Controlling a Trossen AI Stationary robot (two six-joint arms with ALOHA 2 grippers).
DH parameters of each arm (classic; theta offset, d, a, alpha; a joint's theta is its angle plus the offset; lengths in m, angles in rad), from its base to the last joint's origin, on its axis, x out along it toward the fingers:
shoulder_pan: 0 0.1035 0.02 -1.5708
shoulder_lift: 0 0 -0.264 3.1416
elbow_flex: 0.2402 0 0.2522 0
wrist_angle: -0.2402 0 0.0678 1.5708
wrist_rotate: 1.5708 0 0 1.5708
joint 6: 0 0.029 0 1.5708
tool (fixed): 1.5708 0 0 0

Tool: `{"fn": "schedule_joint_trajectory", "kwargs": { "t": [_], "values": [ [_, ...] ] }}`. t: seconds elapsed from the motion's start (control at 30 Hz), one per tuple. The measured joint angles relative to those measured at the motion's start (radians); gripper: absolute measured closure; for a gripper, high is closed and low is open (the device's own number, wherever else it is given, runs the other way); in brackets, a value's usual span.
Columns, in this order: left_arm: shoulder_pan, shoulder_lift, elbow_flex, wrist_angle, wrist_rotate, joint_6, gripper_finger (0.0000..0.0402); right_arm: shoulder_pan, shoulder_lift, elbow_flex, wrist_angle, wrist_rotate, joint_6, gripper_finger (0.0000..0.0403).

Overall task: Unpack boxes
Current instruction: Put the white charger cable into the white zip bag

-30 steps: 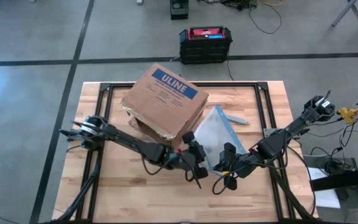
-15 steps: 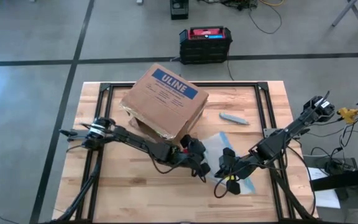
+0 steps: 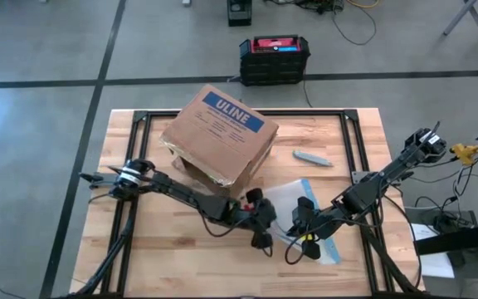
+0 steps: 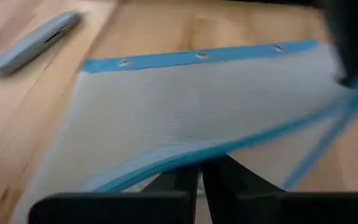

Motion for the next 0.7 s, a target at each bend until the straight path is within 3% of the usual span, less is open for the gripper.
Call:
{"fn": "schedule_joint_trajectory", "kwargs": {
  "t": [0.3,0.47,0.7],
  "values": [
    [-0.018,-0.049,0.000,-0.135,0.085,0.115,0.0305,0.000,0.028,0.000,-0.002,0.000,0.010,0.0403],
    [-0.037,-0.059,0.000,-0.250,0.080,0.190,0.0259,0.000,0.051,0.000,-0.002,-0.001,0.028,0.0403],
    [-0.038,-0.059,0.000,-0.208,0.033,0.256,0.0215,0.000,0.051,0.000,0.009,-0.001,0.028,0.0403]
  ]
}}
